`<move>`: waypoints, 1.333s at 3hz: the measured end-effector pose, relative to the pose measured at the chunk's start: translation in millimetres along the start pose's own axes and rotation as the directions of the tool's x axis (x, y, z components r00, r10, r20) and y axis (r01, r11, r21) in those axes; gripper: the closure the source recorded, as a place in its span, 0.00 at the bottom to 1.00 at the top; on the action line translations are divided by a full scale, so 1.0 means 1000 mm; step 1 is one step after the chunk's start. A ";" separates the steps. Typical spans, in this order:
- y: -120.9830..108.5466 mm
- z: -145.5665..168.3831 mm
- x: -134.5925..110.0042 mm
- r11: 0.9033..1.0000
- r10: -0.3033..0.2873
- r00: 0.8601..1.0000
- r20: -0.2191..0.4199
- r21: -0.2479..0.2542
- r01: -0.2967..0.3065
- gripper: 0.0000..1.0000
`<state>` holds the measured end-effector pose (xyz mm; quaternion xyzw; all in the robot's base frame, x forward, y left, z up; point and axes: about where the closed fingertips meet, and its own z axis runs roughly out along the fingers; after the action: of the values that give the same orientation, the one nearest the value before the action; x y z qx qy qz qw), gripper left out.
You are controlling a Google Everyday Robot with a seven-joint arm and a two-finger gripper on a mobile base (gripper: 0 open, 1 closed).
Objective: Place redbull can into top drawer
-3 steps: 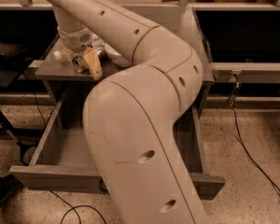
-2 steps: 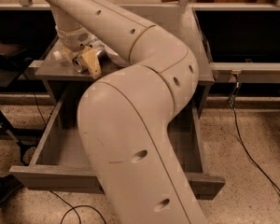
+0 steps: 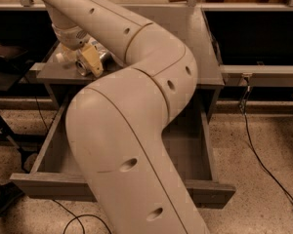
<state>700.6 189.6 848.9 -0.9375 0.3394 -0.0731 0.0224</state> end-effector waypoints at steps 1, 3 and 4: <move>0.003 0.003 0.005 1.000 -0.011 1.000 -0.013 -0.011 0.010 0.30; 0.012 0.012 0.014 0.999 -0.012 1.000 -0.021 -0.036 0.012 0.30; 0.011 0.012 0.016 0.999 -0.017 0.999 -0.031 -0.040 0.016 0.48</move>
Offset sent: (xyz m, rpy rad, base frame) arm -0.0152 -0.0429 -0.0046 -0.1261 0.0812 -0.0077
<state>707.7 171.0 837.7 -0.9394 0.3332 -0.0810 -0.0022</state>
